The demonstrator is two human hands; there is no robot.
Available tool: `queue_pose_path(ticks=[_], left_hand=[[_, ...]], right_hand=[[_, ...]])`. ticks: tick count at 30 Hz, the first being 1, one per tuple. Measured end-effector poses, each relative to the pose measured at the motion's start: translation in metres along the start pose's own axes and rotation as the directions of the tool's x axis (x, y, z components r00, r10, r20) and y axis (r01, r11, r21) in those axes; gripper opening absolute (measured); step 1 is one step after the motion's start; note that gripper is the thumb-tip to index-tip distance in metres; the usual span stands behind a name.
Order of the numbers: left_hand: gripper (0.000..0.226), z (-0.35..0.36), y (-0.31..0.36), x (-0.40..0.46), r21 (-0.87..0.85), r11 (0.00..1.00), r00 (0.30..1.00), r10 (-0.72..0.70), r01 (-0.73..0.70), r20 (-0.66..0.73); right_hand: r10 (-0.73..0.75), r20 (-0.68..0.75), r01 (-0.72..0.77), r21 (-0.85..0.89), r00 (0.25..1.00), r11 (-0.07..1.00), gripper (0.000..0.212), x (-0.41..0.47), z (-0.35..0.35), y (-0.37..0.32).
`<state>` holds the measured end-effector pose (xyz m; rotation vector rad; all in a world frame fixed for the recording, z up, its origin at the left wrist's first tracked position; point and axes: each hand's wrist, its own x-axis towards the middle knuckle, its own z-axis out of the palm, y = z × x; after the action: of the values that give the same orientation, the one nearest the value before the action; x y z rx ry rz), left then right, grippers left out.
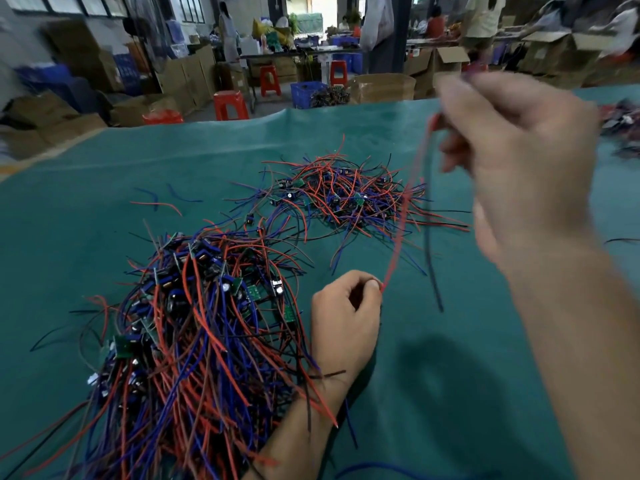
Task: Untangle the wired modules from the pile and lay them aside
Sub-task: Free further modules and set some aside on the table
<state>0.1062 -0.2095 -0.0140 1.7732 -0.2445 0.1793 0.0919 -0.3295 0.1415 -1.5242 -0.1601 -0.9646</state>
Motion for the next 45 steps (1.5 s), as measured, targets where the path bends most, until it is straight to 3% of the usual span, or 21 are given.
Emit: queue_pose_path(ticks=[2, 4, 5, 7, 9, 11, 12, 14, 17, 21, 24, 26, 29, 32, 34, 37, 42, 45], left_hand=[[0.020, -0.001, 0.001, 0.001, 0.016, 1.000, 1.000, -0.010, 0.011, -0.002], [0.016, -0.001, 0.003, 0.000, 0.005, 1.000, 1.000, -0.021, 0.021, 0.003], [0.016, -0.001, 0.003, 0.000, -0.007, 1.000, 1.000, -0.028, 0.028, 0.004], [0.019, -0.001, 0.002, 0.001, -0.011, 0.999, 0.999, -0.032, 0.032, -0.002], [0.018, -0.003, 0.002, 0.001, -0.003, 1.000, 1.000, -0.027, 0.027, -0.001], [0.020, -0.003, 0.003, 0.000, 0.019, 1.000, 1.000, -0.005, 0.005, -0.003], [0.020, -0.003, 0.002, 0.001, 0.022, 1.000, 1.000, 0.009, -0.008, -0.010], [0.020, -0.004, 0.000, 0.002, 0.027, 0.999, 0.999, 0.030, -0.029, -0.028], [0.017, -0.004, -0.001, 0.002, 0.042, 0.999, 0.998, 0.032, -0.030, -0.046], [0.012, -0.003, -0.001, 0.003, 0.035, 0.999, 0.993, -0.013, 0.017, -0.120], [0.009, -0.002, -0.001, 0.003, -0.006, 1.000, 0.991, -0.019, 0.018, -0.131], [0.016, -0.002, -0.002, 0.002, -0.024, 1.000, 0.991, 0.000, -0.003, -0.133], [0.035, -0.001, 0.000, -0.001, -0.088, 0.996, 0.993, -0.020, 0.010, -0.114], [0.054, -0.003, 0.001, -0.002, -0.083, 0.997, 0.997, 0.005, -0.012, -0.082], [0.046, -0.003, 0.000, 0.000, -0.060, 0.998, 0.998, 0.028, -0.032, -0.058], [0.028, -0.002, -0.003, 0.001, -0.022, 0.999, 0.998, 0.044, -0.045, -0.045], [0.019, -0.001, -0.004, 0.000, -0.081, 0.995, 0.997, 0.056, -0.059, -0.049], [0.019, -0.001, -0.004, 0.000, -0.113, 0.990, 0.996, 0.079, -0.083, -0.038]], right_hand=[[0.104, 0.367, -0.110, -0.005, 0.925, 0.994, 0.020, 0.005, 0.036, -0.019], [0.230, 0.655, -0.132, -0.195, 0.720, 0.972, 0.039, 0.009, 0.074, -0.022], [0.297, 0.708, -0.087, -0.318, 0.640, 0.944, 0.048, 0.011, 0.090, -0.016], [0.431, 0.672, 0.044, -0.567, 0.602, 0.823, 0.051, 0.022, 0.107, 0.011], [0.548, 0.538, 0.172, -0.796, 0.641, 0.580, 0.039, 0.034, 0.100, 0.053], [0.667, 0.390, 0.201, -0.917, 0.635, 0.345, 0.028, 0.033, 0.081, 0.093], [0.709, 0.330, 0.158, -0.941, 0.623, 0.299, 0.028, 0.029, 0.071, 0.111], [0.719, 0.253, -0.015, -0.939, 0.648, 0.344, 0.026, 0.022, 0.057, 0.136], [0.627, 0.156, -0.202, -0.864, 0.763, 0.461, 0.012, 0.021, 0.041, 0.150], [0.533, 0.009, -0.403, -0.643, 0.846, 0.651, 0.011, 0.023, 0.012, 0.129], [0.455, -0.098, -0.456, -0.374, 0.885, 0.807, 0.016, 0.012, -0.012, 0.099], [0.413, -0.086, -0.420, -0.273, 0.907, 0.865, 0.018, -0.006, -0.021, 0.082], [0.361, 0.182, -0.263, -0.410, 0.914, 0.873, 0.022, -0.053, -0.021, 0.070], [0.386, 0.446, -0.133, -0.500, 0.807, 0.856, 0.022, -0.086, -0.012, 0.075], [0.428, 0.521, -0.150, -0.492, 0.738, 0.857, 0.024, -0.091, -0.009, 0.082], [0.525, 0.534, -0.265, -0.488, 0.663, 0.832, 0.022, -0.085, -0.017, 0.087], [0.501, 0.272, -0.233, -0.642, 0.822, 0.731, 0.027, -0.074, -0.031, 0.100], [0.554, 0.279, -0.287, -0.628, 0.784, 0.723, 0.032, -0.076, -0.030, 0.104]])
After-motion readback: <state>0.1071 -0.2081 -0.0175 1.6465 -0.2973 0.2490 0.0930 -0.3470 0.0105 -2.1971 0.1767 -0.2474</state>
